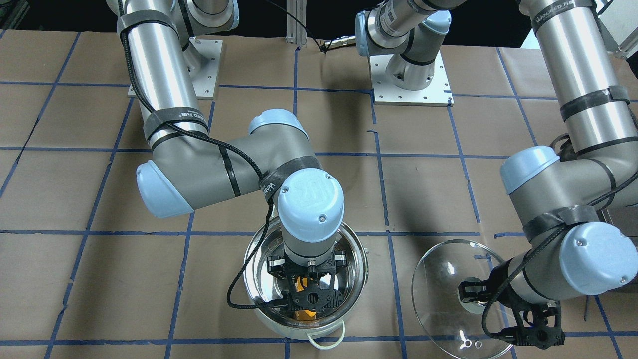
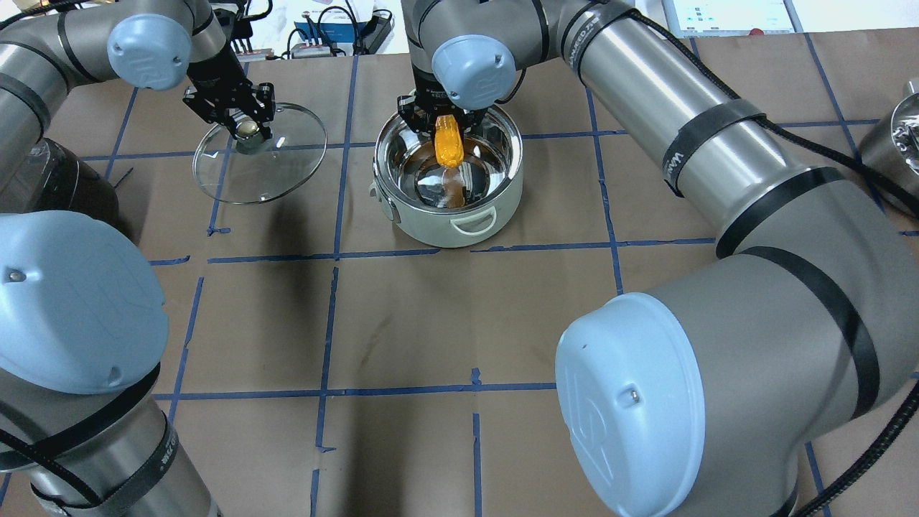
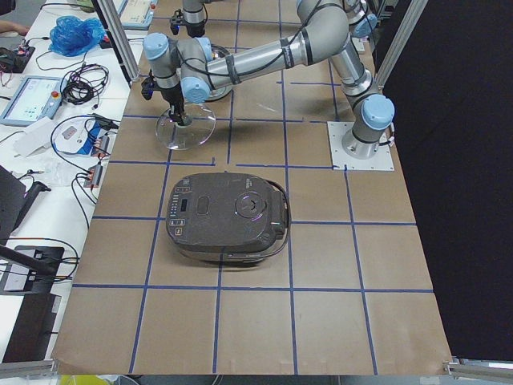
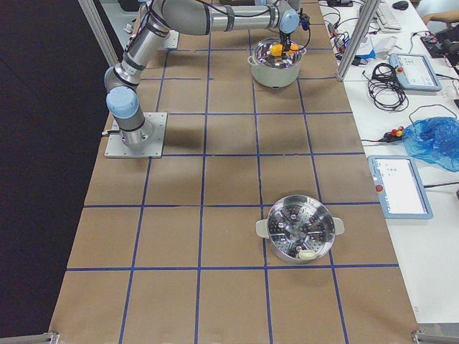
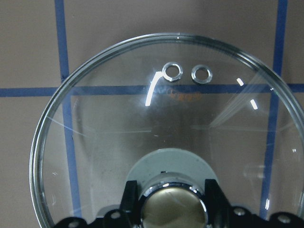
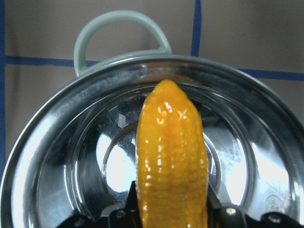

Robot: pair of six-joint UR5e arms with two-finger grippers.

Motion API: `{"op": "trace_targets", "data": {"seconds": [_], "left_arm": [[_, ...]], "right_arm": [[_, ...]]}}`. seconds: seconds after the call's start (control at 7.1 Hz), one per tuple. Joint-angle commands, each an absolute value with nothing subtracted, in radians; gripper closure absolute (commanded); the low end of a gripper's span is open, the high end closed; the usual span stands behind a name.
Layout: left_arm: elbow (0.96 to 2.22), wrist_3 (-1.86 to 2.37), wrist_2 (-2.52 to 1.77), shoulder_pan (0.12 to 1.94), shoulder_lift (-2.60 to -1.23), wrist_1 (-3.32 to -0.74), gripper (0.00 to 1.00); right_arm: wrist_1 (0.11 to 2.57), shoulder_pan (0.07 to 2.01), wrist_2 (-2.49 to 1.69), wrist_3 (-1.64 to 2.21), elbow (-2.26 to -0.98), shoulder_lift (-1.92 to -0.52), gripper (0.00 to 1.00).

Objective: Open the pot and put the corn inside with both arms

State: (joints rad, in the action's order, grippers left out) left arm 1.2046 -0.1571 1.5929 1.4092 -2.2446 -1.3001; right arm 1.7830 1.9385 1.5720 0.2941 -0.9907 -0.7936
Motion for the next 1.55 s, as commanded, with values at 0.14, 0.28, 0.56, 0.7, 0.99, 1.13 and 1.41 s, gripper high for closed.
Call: {"op": "trace_targets", "data": {"seconds": [0.14, 0.28, 0.56, 0.7, 0.99, 1.13, 1.41], "left_arm": [[1.218, -0.149, 1.583, 1.408, -2.281, -1.239, 1.00], [1.242, -0.146, 1.586, 1.410, -2.275, -1.239, 0.99], [1.285, -0.152, 1.591, 1.410, -2.270, -1.226, 0.01], [1.304, -0.149, 1.588, 1.410, -2.263, -1.226, 0.00], [1.286, -0.150, 1.600, 1.410, -2.160, -1.337, 0.00], [1.302, -0.153, 1.600, 1.411, -2.102, -1.363, 0.00], [1.343, -0.155, 1.595, 1.417, -1.929, -1.437, 0.00]], "right_arm": [[1.827, 1.947, 1.568, 0.298, -1.063, -0.773, 0.83], [1.853, 1.947, 1.571, 0.288, -1.078, -0.773, 0.11], [1.848, 1.947, 1.566, 0.285, -1.080, -0.801, 0.00], [1.833, 1.945, 1.569, 0.284, -1.078, -0.849, 0.00], [1.676, 1.916, 1.578, 0.266, -1.092, -1.021, 0.00], [1.469, 1.864, 1.595, 0.244, -1.098, -1.126, 0.00], [1.387, 1.711, 1.602, 0.159, -1.208, -1.326, 0.00]]}}
